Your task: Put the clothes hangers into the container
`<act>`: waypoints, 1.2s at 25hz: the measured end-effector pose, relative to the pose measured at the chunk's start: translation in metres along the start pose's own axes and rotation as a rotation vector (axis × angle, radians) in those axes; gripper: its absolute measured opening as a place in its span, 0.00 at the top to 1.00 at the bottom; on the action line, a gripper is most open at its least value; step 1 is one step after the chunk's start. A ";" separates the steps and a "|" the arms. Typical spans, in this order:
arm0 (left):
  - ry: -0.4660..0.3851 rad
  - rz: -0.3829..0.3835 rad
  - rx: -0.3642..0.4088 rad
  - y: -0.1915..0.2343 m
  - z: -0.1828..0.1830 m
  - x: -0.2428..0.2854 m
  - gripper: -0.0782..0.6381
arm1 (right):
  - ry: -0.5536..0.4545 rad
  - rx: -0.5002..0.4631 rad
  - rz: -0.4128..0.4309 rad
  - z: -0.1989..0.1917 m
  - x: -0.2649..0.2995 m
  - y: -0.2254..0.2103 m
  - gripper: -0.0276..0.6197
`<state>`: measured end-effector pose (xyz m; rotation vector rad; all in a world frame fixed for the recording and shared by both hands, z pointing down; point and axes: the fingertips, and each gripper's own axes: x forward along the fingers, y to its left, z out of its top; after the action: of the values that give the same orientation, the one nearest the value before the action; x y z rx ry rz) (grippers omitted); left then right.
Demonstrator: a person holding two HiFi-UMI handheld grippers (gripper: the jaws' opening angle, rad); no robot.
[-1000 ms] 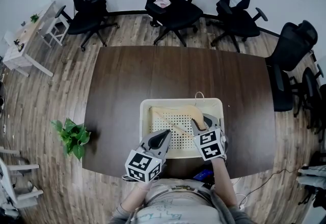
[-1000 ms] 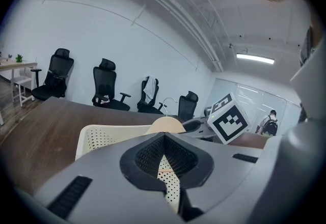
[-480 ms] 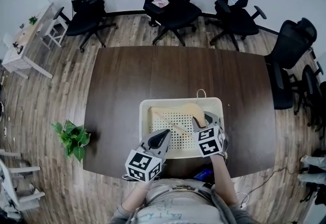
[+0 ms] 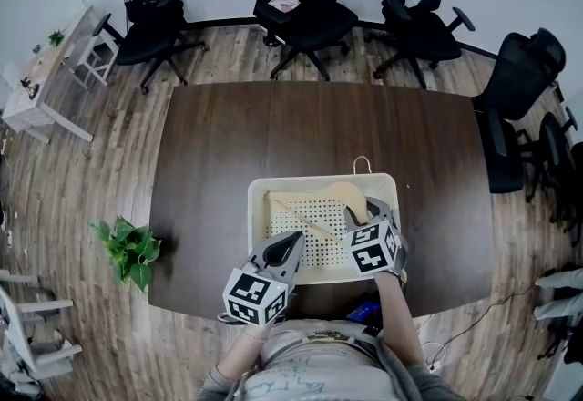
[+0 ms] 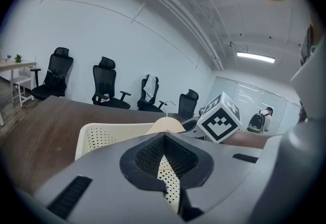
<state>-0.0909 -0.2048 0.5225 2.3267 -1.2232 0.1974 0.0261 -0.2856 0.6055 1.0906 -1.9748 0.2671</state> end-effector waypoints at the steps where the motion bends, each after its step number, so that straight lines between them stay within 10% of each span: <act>1: 0.000 0.001 0.000 0.000 0.000 0.000 0.88 | 0.009 0.002 -0.004 -0.001 0.001 -0.001 0.73; 30: 0.018 0.009 -0.008 0.008 -0.006 0.006 0.88 | 0.151 0.003 -0.074 -0.026 0.023 -0.015 0.72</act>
<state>-0.0936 -0.2104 0.5327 2.3081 -1.2242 0.2160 0.0464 -0.2942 0.6360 1.1104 -1.7975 0.3043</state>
